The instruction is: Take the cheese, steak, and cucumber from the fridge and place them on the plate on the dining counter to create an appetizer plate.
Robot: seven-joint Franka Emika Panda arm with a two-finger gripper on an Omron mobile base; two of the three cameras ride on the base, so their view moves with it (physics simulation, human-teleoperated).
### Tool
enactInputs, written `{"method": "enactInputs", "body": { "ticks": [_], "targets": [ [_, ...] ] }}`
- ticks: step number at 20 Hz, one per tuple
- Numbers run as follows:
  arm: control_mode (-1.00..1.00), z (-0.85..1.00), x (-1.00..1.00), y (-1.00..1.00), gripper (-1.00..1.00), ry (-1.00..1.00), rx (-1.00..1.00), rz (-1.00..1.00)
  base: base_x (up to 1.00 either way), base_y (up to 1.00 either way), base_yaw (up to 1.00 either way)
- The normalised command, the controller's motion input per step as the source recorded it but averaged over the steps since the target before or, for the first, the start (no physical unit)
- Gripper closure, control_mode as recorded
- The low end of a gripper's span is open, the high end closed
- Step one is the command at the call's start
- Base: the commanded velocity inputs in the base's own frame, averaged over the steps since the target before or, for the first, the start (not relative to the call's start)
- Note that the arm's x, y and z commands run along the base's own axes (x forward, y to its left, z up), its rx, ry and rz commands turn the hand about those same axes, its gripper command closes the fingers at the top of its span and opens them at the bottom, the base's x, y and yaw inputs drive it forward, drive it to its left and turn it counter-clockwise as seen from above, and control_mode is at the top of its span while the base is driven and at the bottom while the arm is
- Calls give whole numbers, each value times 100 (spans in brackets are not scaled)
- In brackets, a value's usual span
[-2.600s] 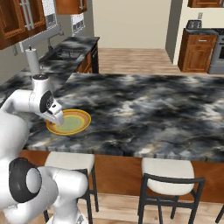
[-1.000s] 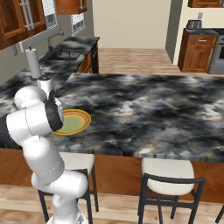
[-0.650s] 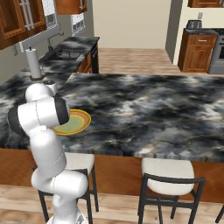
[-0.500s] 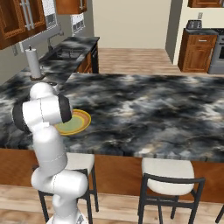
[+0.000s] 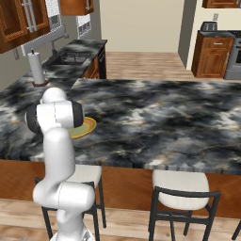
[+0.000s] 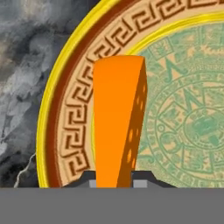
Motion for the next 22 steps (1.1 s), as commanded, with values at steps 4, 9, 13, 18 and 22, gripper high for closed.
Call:
{"method": "enactInputs", "body": {
  "ticks": [4, 9, 13, 18, 22],
  "targets": [
    [-100, -34, 24, 16, 100, 0, -3, 0, 0, 0, 0],
    [-100, -2, -52, -2, -100, 0, 0, 0, 0, 0, 0],
    [-100, 9, -84, -26, -100, -1, 0, 0, 0, 0, 0],
    [-100, 26, -74, -33, -100, -3, 0, 0, 0, 0, 0],
    [-100, 68, -75, -41, -100, -4, 1, 0, 0, 0, 0]
  ]
}}
